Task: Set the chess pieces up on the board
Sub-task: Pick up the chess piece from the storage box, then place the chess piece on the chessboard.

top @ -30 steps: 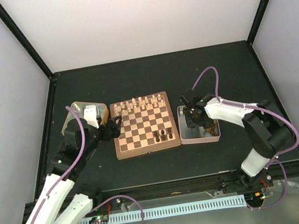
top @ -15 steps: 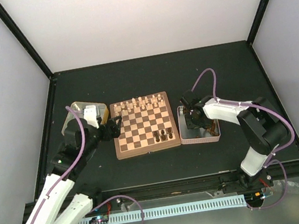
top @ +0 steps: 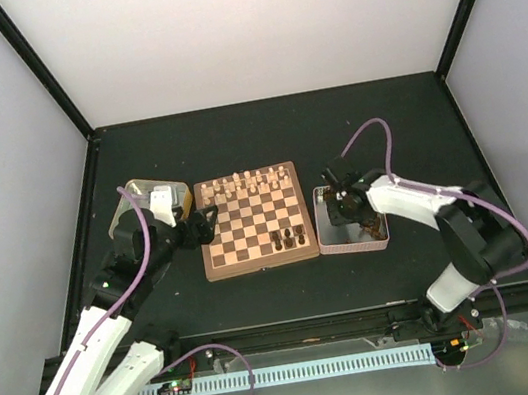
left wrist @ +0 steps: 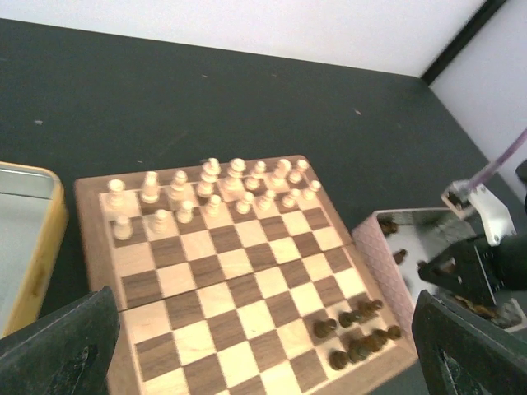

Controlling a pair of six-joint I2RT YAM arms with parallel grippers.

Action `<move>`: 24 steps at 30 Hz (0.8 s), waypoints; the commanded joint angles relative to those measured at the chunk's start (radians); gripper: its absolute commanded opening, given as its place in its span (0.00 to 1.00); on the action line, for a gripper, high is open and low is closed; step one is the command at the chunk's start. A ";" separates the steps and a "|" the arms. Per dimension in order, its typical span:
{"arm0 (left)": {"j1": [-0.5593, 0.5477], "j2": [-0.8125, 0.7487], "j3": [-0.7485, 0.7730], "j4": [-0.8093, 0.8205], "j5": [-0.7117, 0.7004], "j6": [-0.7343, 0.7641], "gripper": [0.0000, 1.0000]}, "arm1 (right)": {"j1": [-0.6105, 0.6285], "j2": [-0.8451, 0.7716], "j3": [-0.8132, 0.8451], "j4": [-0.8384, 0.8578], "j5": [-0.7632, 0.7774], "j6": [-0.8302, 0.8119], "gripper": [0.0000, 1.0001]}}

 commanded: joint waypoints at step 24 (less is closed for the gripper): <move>-0.004 0.276 0.099 0.266 0.909 -0.398 0.46 | 0.289 -0.329 0.090 0.412 -0.739 -0.402 0.10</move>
